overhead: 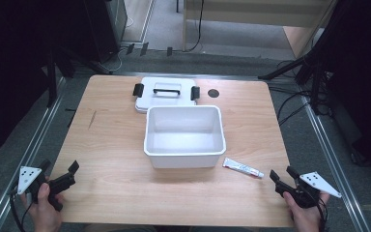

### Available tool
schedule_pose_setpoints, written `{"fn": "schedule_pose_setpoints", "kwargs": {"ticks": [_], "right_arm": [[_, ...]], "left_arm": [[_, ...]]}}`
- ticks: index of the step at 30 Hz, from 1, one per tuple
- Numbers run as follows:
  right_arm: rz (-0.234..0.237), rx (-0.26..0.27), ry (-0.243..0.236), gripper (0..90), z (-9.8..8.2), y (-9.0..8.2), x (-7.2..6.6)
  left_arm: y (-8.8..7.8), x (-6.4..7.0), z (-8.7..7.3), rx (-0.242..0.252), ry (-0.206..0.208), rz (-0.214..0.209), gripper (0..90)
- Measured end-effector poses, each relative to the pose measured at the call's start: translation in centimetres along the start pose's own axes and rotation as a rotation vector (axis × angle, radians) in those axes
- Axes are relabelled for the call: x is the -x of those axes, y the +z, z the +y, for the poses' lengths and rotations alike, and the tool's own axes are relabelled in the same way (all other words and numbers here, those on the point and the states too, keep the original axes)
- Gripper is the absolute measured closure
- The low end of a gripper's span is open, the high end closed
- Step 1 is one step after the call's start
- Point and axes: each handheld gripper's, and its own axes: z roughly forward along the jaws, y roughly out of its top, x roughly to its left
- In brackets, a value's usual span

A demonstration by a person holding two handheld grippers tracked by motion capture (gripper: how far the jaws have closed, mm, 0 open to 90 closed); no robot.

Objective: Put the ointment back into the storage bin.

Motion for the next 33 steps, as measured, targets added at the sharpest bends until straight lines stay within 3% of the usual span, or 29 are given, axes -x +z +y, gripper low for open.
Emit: {"fn": "schedule_pose_setpoints", "kwargs": {"ticks": [3,7,8,11,12,16,17,18,19,21,22,23,26,28,30,33], "right_arm": [[0.026,-0.041,-0.057,33.1,0.7,-0.1,-0.2],[0.046,-0.093,-0.097,34.2,1.9,-0.1,-0.4],[0.072,-0.13,-0.147,36.9,2.9,0.0,-0.6],[0.127,-0.211,-0.228,38.0,4.4,0.3,-1.2],[0.127,-0.211,-0.228,38.0,4.4,0.3,-1.2],[0.219,-0.368,-0.406,37.5,7.2,1.2,-2.7],[0.219,-0.368,-0.406,37.5,7.2,1.2,-2.7],[0.247,-0.432,-0.471,37.6,8.3,1.6,-3.3],[0.247,-0.432,-0.471,37.6,8.3,1.6,-3.3],[0.259,-0.5,-0.517,37.5,9.2,2.0,-4.0],[0.256,-0.529,-0.55,37.6,9.6,2.3,-4.3],[0.257,-0.583,-0.615,38.5,10.1,2.8,-5.0],[0.275,-0.667,-0.666,40.9,10.7,3.8,-6.0],[0.286,-0.695,-0.682,43.1,10.8,4.2,-6.4],[0.305,-0.772,-0.716,43.8,10.9,4.9,-7.1],[0.271,-0.905,-0.809,45.7,10.7,6.7,-8.4]], "left_arm": [[0.0,0.2,0.0,0.003,0.014,-0.004,0.0],[0.0,0.3,-0.1,0.006,0.037,-0.013,0.0],[0.0,0.3,0.0,0.002,0.029,-0.015,0.0],[0.1,0.2,0.0,0.0,0.017,-0.018,0.0],[0.0,0.2,0.0,0.0,0.017,-0.019,0.0],[0.1,0.2,0.0,-0.003,0.02,-0.018,0.0],[0.1,0.2,0.0,-0.003,0.02,-0.018,0.0],[0.1,0.2,0.0,-0.006,0.022,-0.021,0.0],[0.1,0.2,0.0,-0.006,0.022,-0.021,0.0],[0.2,0.2,0.0,-0.007,0.021,-0.021,0.0],[0.2,0.2,0.0,-0.008,0.022,-0.022,0.0],[0.1,0.2,0.0,-0.009,0.024,-0.023,0.0],[0.1,0.2,0.0,-0.01,0.026,-0.025,0.0],[0.1,0.2,0.0,-0.01,0.026,-0.025,0.0],[0.2,0.2,0.0,-0.011,0.026,-0.025,0.0],[0.2,0.2,0.0,-0.015,0.026,-0.025,0.0]]}}
